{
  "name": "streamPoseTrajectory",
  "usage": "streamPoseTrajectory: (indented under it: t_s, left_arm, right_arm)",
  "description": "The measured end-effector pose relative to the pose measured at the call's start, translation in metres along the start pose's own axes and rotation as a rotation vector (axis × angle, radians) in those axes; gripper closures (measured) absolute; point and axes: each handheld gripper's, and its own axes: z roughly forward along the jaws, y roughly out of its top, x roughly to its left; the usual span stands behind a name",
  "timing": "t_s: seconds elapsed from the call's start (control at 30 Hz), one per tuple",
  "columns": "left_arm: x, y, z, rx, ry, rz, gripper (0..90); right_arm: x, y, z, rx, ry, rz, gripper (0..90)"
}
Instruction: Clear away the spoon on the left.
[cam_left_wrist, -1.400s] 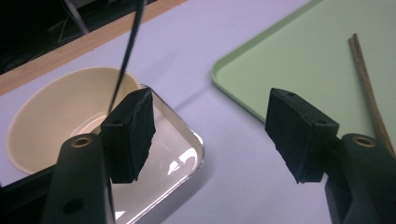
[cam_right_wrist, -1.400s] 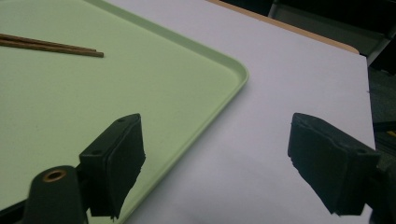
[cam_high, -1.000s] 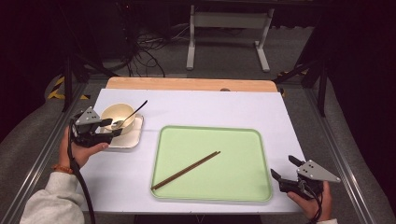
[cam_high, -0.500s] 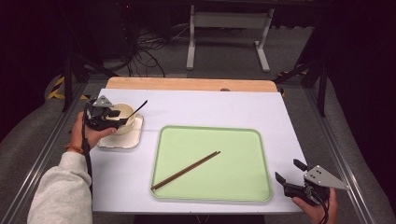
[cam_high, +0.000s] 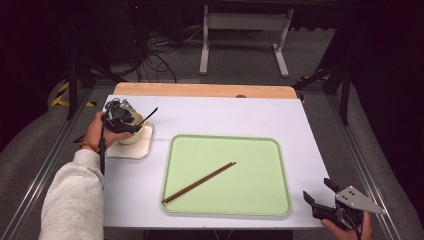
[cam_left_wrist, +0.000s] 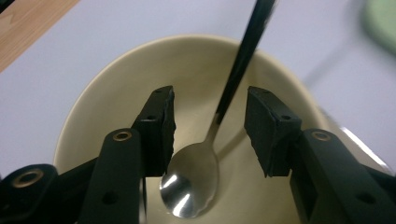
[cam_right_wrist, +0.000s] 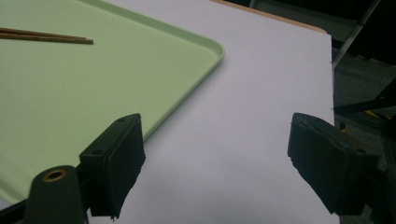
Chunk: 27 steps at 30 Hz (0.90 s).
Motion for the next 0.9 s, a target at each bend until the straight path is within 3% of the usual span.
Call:
streamPoseTrajectory:
  t_s: [0.2, 0.3, 0.43, 0.57, 0.73, 0.77, 0.9]
  left_arm:
    - [0.000, 0.006, 0.008, 0.017, 0.005, 0.035, 62.7]
    - [0.001, 0.007, 0.008, -0.007, 0.015, 0.037, 71.0]
    - [0.003, 0.006, 0.008, -0.024, -0.004, 0.030, 79.1]
    - [0.005, 0.003, 0.005, -0.065, -0.016, -0.001, 88.1]
    - [0.006, 0.001, -0.002, -0.102, -0.009, -0.033, 90.0]
    - [0.006, 0.000, -0.004, -0.102, 0.008, -0.035, 90.0]
    - [0.009, -0.004, -0.014, -0.172, -0.016, -0.094, 90.0]
  right_arm:
    - [-0.001, -0.005, -0.009, 0.001, -0.018, 0.012, 19.0]
    - [0.000, -0.005, -0.011, -0.001, -0.023, 0.010, 19.0]
    - [0.000, -0.006, -0.010, 0.011, -0.018, 0.005, 18.9]
    - [0.001, -0.006, -0.010, 0.011, -0.018, 0.003, 18.9]
    - [0.001, -0.005, -0.010, 0.007, -0.014, 0.001, 18.9]
    - [0.001, -0.005, -0.010, 0.005, -0.013, 0.000, 18.9]
    - [0.002, -0.003, -0.007, 0.003, -0.007, -0.003, 18.9]
